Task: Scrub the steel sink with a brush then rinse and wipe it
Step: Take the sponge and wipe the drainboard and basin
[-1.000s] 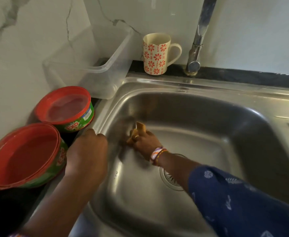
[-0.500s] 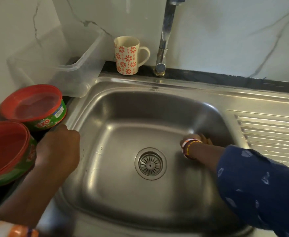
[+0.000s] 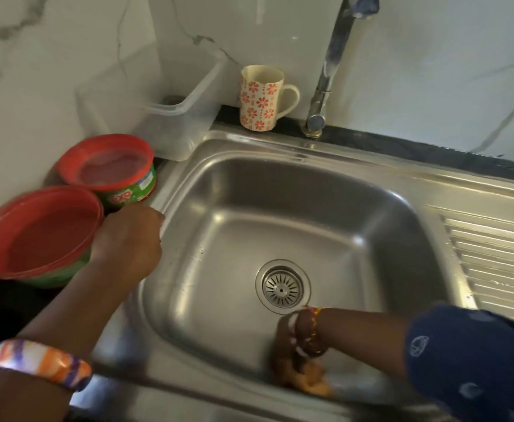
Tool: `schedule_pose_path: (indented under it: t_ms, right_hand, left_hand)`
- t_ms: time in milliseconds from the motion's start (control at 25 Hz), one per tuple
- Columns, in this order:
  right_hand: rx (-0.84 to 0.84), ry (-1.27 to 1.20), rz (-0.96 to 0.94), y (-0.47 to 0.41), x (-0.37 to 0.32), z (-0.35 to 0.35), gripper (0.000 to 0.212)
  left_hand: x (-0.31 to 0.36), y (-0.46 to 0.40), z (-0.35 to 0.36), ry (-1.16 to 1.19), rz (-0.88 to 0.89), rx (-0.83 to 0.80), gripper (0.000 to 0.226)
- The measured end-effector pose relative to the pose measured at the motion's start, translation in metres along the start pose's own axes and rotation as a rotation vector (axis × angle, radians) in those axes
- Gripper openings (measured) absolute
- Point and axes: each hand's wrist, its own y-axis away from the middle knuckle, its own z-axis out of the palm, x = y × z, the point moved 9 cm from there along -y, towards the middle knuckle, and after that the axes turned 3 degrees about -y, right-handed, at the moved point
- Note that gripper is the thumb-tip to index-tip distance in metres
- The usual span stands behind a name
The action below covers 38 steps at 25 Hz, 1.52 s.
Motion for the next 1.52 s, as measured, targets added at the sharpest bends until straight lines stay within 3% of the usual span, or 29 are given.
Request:
schedule_pose_path:
  t_ms: [80, 160, 200, 240, 280, 400, 440, 600, 720, 760, 840, 880, 920, 1000, 1040, 1280, 1400, 1440, 1520]
  right_hand:
    - [-0.013, -0.101, 0.035, -0.010, -0.038, -0.001, 0.023]
    - [-0.026, 0.650, -0.388, -0.014, -0.110, 0.005, 0.047]
    - [-0.063, 0.929, -0.413, -0.018, -0.123, 0.005, 0.058]
    - [0.002, 0.485, -0.138, -0.044, -0.114, -0.015, 0.050]
    - [0.055, 0.376, -0.069, -0.052, -0.118, -0.025, 0.043]
    - [0.281, 0.474, -0.171, -0.101, -0.138, -0.064, 0.034]
    - [0.303, 0.404, -0.110, -0.108, -0.131, -0.077, 0.038]
    - [0.449, 0.545, -0.031, -0.108, -0.113, -0.144, 0.033]
    - [0.617, 0.207, 0.025, -0.135, -0.091, -0.190, 0.019]
    - [0.740, -0.019, -0.012, -0.138, -0.085, -0.200, 0.013]
    - [1.019, -0.602, -0.199, -0.123, -0.073, -0.206, 0.022]
    - [0.990, -0.929, -0.229, -0.119, -0.062, -0.191, 0.026]
    - [0.869, -1.150, -0.388, -0.107, -0.071, -0.175, 0.030]
    - [0.565, -1.259, -0.711, -0.070, -0.110, -0.147, 0.038]
    - [0.490, -1.175, -0.756, -0.053, -0.125, -0.128, 0.042]
    - [0.596, -0.314, -0.843, -0.052, -0.145, -0.054, 0.031]
    - [0.497, 0.401, -0.842, -0.077, -0.147, -0.025, 0.030]
    - [0.380, 0.717, -0.790, -0.084, -0.138, -0.010, 0.023]
    - [0.443, 0.992, -0.778, -0.089, -0.126, -0.015, 0.021]
  left_hand:
    - [0.001, 0.001, 0.002, -0.017, 0.006, -0.010, 0.030]
    - [0.002, 0.002, 0.000, -0.027, -0.016, 0.003, 0.034]
    - [0.003, 0.003, -0.002, -0.023, -0.031, 0.010, 0.036]
    - [0.004, 0.004, -0.004, -0.011, -0.044, 0.018, 0.038]
    - [0.005, 0.004, -0.005, -0.008, -0.048, 0.019, 0.039]
    - [0.004, 0.005, -0.006, -0.017, -0.065, 0.005, 0.042]
    - [0.003, 0.006, -0.006, -0.023, -0.079, 0.000, 0.041]
    - [0.010, 0.013, -0.005, -0.078, -0.092, -0.019, 0.033]
    - [0.010, 0.015, -0.009, -0.035, -0.113, -0.005, 0.032]
    - [0.009, 0.015, -0.011, -0.010, -0.118, 0.005, 0.031]
    - [0.005, 0.018, -0.012, 0.040, -0.127, 0.016, 0.034]
    - [0.002, 0.020, -0.011, 0.093, -0.137, 0.024, 0.034]
    - [-0.001, 0.021, -0.011, 0.176, -0.153, 0.044, 0.030]
    - [-0.009, 0.024, -0.019, 0.376, -0.209, 0.129, 0.024]
    - [-0.009, 0.026, -0.024, 0.431, -0.233, 0.159, 0.027]
    - [0.005, 0.023, -0.018, 0.263, -0.264, -0.001, 0.042]
    - [0.008, 0.018, -0.013, 0.175, -0.222, -0.023, 0.028]
    - [0.010, 0.018, -0.014, 0.146, -0.214, -0.009, 0.024]
    - [0.016, 0.018, -0.017, 0.084, -0.199, 0.026, 0.023]
